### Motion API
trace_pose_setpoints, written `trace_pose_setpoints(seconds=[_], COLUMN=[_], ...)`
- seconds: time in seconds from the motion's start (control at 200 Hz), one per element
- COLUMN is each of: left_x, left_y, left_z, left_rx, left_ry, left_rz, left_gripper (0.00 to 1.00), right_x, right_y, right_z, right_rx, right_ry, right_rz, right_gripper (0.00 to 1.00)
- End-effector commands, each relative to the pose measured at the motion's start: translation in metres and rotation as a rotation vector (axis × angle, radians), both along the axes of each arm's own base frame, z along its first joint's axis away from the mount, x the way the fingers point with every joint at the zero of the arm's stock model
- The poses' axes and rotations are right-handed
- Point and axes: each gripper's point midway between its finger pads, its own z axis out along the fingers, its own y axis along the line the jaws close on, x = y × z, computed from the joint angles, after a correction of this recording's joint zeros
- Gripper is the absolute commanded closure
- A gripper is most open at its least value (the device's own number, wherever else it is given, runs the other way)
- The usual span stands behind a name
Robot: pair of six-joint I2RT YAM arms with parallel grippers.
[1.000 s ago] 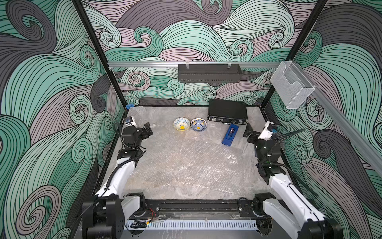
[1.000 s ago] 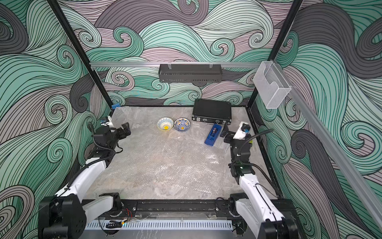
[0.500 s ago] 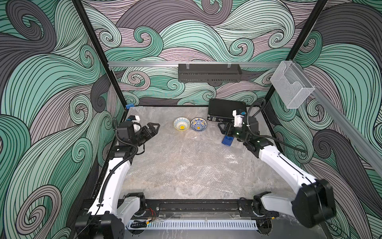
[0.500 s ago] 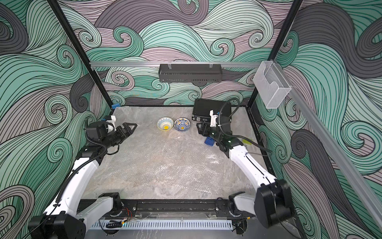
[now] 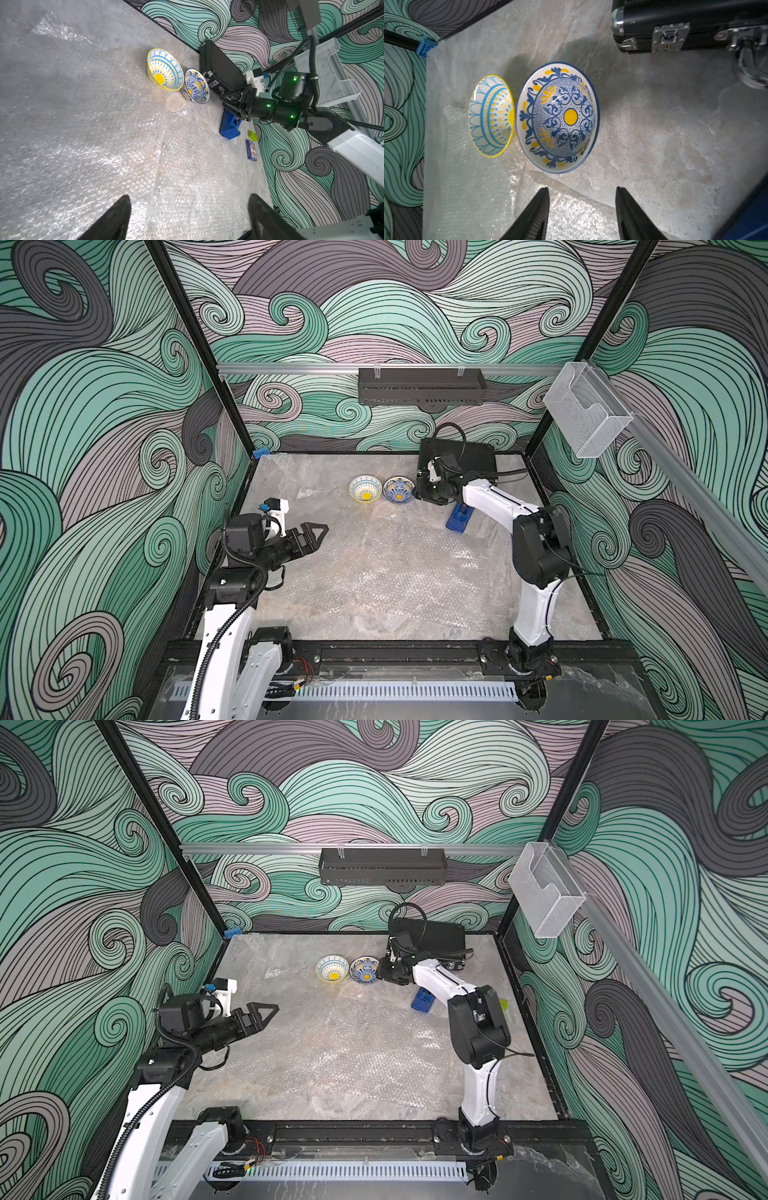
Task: Wrap bowls in bubble wrap
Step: Pick up the bowl from the center of the board.
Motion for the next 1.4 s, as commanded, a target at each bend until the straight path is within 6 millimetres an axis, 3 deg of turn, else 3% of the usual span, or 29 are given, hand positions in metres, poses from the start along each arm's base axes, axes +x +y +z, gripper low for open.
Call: trace_pose_setpoints(seconds=[0.0,0.27,0.39,0.51,0.756,0.951,1.161,1.261,1.391], left_x=[-0.002,-0.001,-0.001,-0.001,-0.001,-0.003,-0.004,-0.004,-0.004], left_y=[0.005,0.009,0.010,0.011,0.012,0.014,0.014,0.014,0.014], left_z=[-0.007,-0.009,-0.010,-0.010,-0.010,-0.009,-0.008,-0.008,-0.007], left_rx=[0.031,0.041,0.046,0.048,0.051,0.060,0.062,0.062,0.062], left_ry=[0.032,0.040,0.046,0.044,0.045,0.037,0.031,0.031,0.027], left_rz=[0.013,0.033,0.040,0.043,0.049,0.060,0.064,0.065,0.062], left_gripper=[0.14,0.14,0.14,0.14,0.14,0.14,0.14,0.14,0.15], right_x=[0.000,0.018,0.024,0.029,0.034,0.025,-0.001,-0.035,-0.093], right_y=[-0.004,0.006,0.013,0.016,0.017,0.013,-0.001,-0.009,-0.019], right_z=[-0.018,-0.043,-0.046,-0.048,-0.035,0.000,0.051,0.062,0.058], right_rx=[-0.076,-0.104,-0.097,-0.095,-0.103,-0.083,-0.070,-0.046,0.002], right_ry=[0.077,0.115,0.129,0.130,0.115,0.070,-0.002,0.011,0.066], right_rz=[-0.021,-0.019,-0.012,-0.012,-0.001,0.004,0.016,0.045,0.098], right_gripper=[0.45,0.56,0.66,0.69,0.81,0.91,0.97,1.00,1.00])
